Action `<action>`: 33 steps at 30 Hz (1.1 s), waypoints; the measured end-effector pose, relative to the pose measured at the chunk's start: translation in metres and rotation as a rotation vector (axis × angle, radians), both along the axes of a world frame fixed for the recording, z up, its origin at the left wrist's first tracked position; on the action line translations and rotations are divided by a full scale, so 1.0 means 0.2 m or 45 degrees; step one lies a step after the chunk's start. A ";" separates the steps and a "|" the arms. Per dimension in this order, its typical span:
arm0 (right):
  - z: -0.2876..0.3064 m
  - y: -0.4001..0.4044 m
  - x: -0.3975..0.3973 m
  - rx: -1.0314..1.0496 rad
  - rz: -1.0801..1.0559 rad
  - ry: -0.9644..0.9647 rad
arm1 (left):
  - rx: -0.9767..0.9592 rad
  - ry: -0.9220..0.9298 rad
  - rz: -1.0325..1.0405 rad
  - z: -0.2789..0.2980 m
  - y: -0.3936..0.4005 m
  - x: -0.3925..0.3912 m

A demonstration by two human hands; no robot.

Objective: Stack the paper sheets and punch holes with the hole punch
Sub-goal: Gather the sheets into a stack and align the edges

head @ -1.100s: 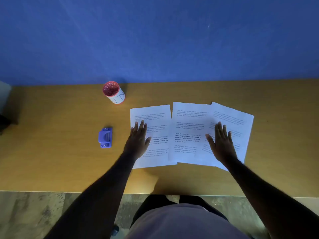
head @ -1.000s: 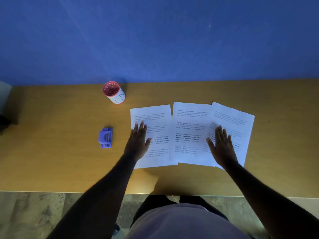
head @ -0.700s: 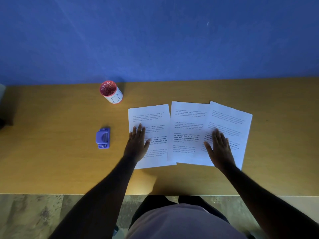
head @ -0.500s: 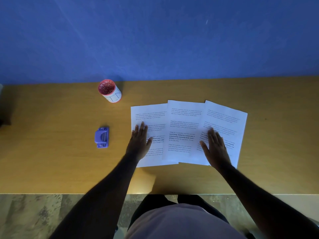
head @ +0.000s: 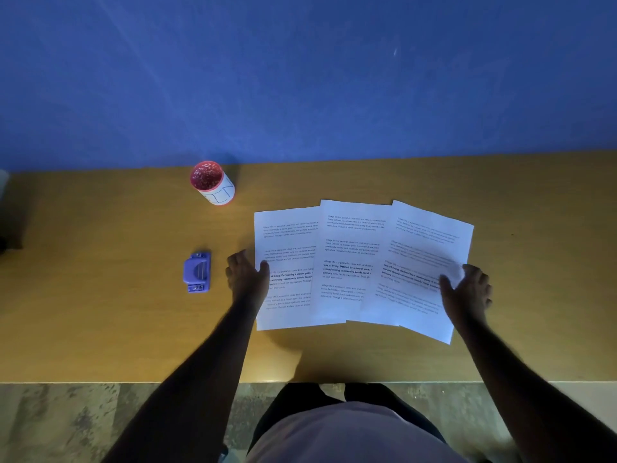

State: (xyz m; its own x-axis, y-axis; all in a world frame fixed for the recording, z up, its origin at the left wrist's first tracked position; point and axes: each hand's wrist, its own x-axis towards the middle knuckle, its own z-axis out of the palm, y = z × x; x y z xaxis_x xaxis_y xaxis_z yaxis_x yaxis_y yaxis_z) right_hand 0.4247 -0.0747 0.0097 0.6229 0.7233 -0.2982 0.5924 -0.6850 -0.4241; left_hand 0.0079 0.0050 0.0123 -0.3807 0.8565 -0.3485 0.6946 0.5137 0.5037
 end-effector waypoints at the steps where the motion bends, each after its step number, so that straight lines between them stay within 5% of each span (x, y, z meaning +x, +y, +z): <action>1: 0.00 0.01 0.03 -0.009 -0.050 0.022 | -0.011 -0.014 0.032 0.00 0.01 0.00; 33: -0.03 0.14 -0.13 0.049 0.364 0.152 | 0.021 -0.289 -0.100 0.03 0.06 0.15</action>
